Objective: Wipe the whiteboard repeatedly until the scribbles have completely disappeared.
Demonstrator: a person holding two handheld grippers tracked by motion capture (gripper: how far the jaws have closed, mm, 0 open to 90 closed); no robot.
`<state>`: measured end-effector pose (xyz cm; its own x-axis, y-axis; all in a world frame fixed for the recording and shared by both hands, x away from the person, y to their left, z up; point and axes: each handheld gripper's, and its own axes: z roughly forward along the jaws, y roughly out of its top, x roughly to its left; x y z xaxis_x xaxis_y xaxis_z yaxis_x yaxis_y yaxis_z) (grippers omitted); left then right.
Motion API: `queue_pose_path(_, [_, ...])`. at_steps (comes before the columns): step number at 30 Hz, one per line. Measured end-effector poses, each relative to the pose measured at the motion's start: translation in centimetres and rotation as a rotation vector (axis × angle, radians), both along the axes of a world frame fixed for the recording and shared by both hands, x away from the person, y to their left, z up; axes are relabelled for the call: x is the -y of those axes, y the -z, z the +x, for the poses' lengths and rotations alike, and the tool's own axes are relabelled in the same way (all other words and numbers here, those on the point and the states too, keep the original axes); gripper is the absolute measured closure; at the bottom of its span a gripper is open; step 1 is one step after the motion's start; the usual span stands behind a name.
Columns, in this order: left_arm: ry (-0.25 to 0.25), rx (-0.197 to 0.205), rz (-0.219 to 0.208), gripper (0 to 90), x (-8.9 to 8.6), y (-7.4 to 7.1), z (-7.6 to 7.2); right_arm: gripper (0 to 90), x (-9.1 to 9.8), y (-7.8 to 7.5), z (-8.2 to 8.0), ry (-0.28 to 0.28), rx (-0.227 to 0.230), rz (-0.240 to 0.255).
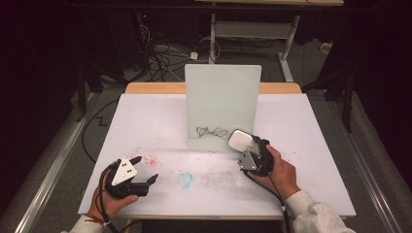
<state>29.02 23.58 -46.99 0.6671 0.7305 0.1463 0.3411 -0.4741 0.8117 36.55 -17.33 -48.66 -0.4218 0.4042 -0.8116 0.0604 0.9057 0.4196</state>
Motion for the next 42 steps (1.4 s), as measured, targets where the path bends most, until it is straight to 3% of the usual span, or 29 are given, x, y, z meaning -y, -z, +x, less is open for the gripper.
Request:
queue_pose_path(4, [0.0,0.0,0.0,18.7,0.0,0.0,0.0,31.0,0.6,0.0,-0.1,0.016,-0.002,0.003])
queue_pose_path(7, [0.004,-0.003,0.008,18.7,0.1,0.0,0.0,31.0,-0.1,0.1,0.0,0.006,0.023,-0.022])
queue_pose_path(11, [0.003,-0.006,0.012,18.8,0.2,0.1,0.1,31.0,-2.0,0.3,0.0,-0.03,0.045,-0.063])
queue_pose_path(15, [0.002,-0.005,0.004,18.8,0.2,0.1,0.2,31.0,-4.3,0.3,0.1,-0.045,0.06,-0.071])
queue_pose_path(23, [0.022,-0.013,-0.006,18.8,0.3,0.2,0.2,31.0,-8.0,0.0,0.4,-0.073,0.037,-0.051])
queue_pose_path(26, [0.031,-0.009,-0.013,18.8,0.2,0.0,0.0,30.9,-9.5,0.3,0.4,-0.07,0.058,-0.066])
queue_pose_path(29, [0.03,-0.01,-0.015,18.8,0.2,0.1,0.1,30.9,-10.4,0.2,0.3,-0.035,0.042,-0.082])
queue_pose_path(32, [0.025,-0.011,-0.017,18.8,0.1,0.1,0.0,31.0,-10.0,0.3,0.3,-0.046,0.041,-0.077])
queue_pose_path(38, [0.018,-0.005,-0.009,19.3,0.1,0.0,-0.2,31.0,-7.5,1.3,-0.2,-0.055,0.063,-0.169])
queue_pose_path(42, [0.016,-0.004,-0.007,19.3,0.0,-0.1,-0.3,31.0,-5.0,0.9,-0.1,-0.02,0.048,-0.148])
